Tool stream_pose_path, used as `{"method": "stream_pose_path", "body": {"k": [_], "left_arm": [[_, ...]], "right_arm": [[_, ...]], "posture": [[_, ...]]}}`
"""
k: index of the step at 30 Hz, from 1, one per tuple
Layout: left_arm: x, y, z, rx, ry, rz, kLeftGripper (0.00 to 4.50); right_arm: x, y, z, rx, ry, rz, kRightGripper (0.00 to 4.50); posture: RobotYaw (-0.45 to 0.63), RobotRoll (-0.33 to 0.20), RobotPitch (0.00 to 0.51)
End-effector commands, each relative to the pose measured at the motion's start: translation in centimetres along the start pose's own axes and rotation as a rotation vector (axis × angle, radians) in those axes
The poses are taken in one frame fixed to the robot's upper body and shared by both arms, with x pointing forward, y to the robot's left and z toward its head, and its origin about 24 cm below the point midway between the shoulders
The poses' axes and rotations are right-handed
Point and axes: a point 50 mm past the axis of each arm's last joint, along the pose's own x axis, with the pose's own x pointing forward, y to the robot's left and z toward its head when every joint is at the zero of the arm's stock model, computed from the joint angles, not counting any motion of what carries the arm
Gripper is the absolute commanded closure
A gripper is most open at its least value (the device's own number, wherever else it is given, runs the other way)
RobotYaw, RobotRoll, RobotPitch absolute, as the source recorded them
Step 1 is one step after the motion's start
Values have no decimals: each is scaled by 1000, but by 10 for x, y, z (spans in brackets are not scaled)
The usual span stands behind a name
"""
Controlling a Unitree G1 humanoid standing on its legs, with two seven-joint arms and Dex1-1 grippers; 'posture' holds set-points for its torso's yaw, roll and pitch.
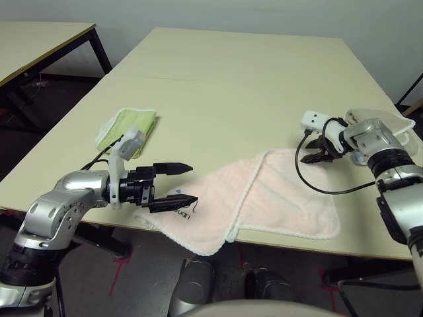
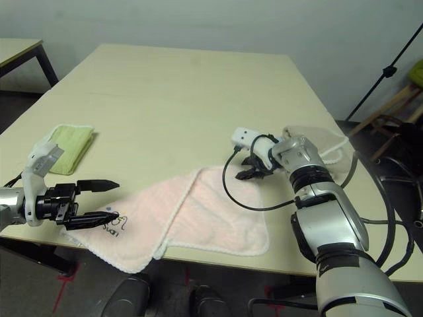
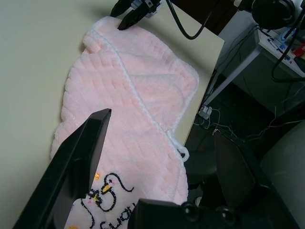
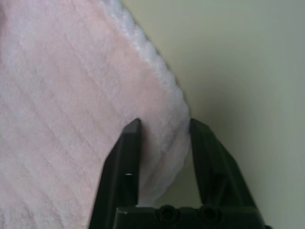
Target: Fold the towel and set it aside.
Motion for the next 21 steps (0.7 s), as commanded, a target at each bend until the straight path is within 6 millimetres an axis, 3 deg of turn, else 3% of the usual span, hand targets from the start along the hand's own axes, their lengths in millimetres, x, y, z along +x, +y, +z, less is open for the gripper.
{"method": "stream_pose_path", "body": {"k": [1,2,3,11,21], "left_arm": [[5,-3,-2,-14,7,-10,0],[6,-3,-2,-17,10,-8,0],[8,-3,-2,-20,12,-7,0],[30,3,-2,0,-2,25,0],[56,8,5,-23,-46,40,0]], "right_arm": [[-10,-9,22,50,-118,-47,4040],[-15,-12,32,57,-160,-69,4457],[-18,-15,37,62,-186,-83,4485],[-52,-35,108,43,-461,-310,4485],[-90,-37,163,-49,-592,-372,4485]], "posture": [[282,0,96],[275,0,100],[275,0,100],[263,0,105],[249,0,115]]}}
